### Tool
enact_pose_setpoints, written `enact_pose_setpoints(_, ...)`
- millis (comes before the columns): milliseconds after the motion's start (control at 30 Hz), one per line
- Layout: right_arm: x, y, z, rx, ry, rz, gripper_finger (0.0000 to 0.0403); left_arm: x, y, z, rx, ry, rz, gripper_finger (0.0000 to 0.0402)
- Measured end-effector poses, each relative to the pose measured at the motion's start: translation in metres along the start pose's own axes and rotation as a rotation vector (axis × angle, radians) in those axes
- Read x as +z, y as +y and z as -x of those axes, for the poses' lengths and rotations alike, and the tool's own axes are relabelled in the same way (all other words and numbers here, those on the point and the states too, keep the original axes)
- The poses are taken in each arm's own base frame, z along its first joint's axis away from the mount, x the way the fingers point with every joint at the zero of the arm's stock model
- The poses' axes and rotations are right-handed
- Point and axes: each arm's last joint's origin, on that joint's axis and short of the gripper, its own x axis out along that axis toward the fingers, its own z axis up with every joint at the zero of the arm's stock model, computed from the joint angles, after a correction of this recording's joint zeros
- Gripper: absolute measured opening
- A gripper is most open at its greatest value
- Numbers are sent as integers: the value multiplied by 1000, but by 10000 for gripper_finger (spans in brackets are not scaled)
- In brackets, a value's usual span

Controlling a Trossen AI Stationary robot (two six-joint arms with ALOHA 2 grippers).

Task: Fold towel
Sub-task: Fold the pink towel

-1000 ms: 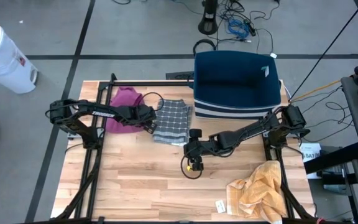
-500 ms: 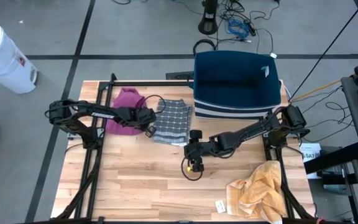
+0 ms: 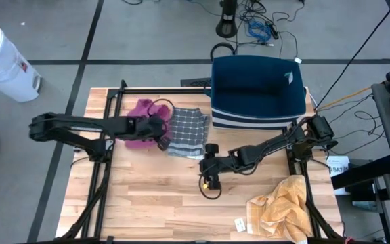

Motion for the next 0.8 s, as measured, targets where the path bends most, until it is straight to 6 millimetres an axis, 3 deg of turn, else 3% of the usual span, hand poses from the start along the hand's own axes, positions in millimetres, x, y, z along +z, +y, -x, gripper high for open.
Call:
enact_pose_setpoints(233, 8, 11, 4, -53, -98, 25, 203, 24, -24, 69, -204, -224, -28, 1)
enact_pose_setpoints(467, 9, 15, 6, -111, -124, 33, 203, 35, -54, 128, -319, -393, -126, 0)
enact_pose_setpoints(800, 20, 31, -7, -86, -297, 90, 203, 40, -71, 173, -288, -623, -168, 0)
